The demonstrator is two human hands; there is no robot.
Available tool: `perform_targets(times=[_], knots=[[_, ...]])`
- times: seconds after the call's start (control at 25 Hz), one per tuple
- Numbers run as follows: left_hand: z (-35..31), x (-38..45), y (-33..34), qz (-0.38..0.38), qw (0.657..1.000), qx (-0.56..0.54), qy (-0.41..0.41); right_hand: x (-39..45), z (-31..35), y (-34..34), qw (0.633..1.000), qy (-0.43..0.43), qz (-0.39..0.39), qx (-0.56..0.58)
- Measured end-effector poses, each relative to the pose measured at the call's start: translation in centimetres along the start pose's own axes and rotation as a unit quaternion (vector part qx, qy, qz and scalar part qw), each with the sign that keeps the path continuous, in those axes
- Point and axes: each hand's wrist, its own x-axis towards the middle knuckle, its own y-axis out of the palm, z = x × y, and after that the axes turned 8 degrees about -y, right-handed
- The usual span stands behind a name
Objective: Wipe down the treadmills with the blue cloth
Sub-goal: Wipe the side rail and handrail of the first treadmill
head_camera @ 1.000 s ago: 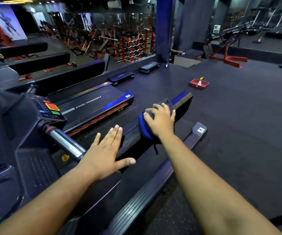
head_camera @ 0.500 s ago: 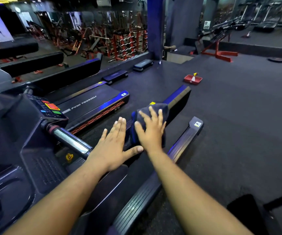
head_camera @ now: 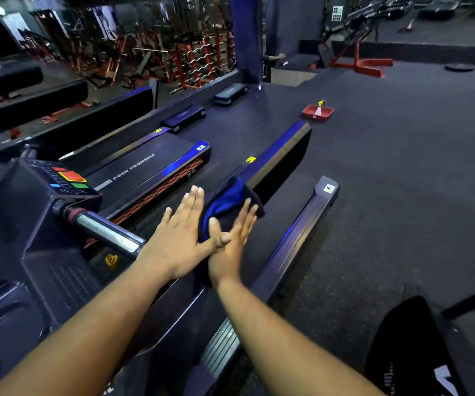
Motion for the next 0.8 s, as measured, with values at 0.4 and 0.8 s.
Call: perform_targets(times=[0.4, 0.8], knots=[[0.1, -1.1, -0.4, -0.075, 0.997, -0.021, 0.014, 0.1, 1.6, -0.9, 0.992, -0.049, 0.067, -0.093], [5.9, -12.4, -0.3, -0.071, 0.986, 0.113, -0.104, 2.4, 4.5, -1.8, 0.859, -0.240, 0.205, -0.403]])
